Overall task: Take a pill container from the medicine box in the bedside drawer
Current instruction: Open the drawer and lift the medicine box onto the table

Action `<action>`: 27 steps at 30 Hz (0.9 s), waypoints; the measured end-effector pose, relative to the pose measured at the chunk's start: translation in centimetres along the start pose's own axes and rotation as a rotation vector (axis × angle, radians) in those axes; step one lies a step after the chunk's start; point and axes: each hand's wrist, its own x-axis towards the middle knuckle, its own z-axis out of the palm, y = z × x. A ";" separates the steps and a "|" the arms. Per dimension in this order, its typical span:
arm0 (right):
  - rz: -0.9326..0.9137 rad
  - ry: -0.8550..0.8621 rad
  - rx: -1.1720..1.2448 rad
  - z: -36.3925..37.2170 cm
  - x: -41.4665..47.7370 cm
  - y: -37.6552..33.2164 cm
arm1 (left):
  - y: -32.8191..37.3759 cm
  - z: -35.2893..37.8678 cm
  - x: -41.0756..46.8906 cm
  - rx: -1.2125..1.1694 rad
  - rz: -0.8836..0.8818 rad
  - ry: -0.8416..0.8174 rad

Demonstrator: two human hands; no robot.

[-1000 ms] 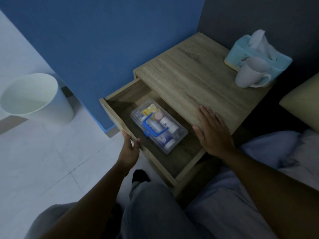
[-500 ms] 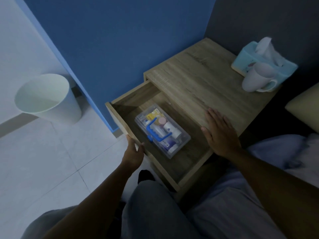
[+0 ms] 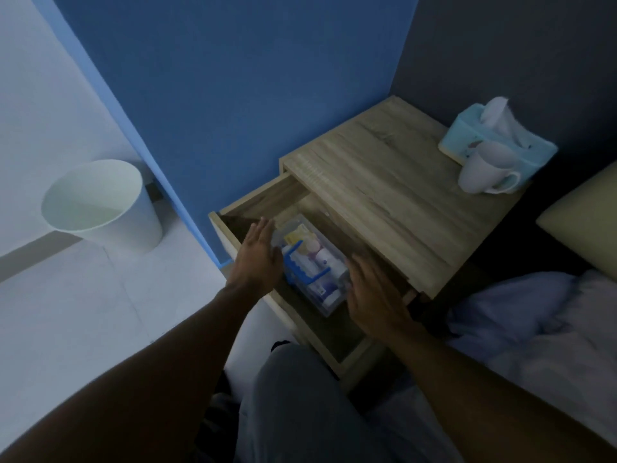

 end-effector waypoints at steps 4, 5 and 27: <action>0.395 -0.080 0.291 2.0 0.9 -1.0 | -0.1 0.9 2.7 0.031 -0.047 -0.229; 0.507 -0.082 0.368 2.5 1.4 -1.0 | -0.3 1.1 3.5 0.051 -0.063 -0.256; 0.651 0.216 1.031 -2.0 1.4 -3.5 | 4.5 -4.3 4.1 -0.161 -0.208 0.070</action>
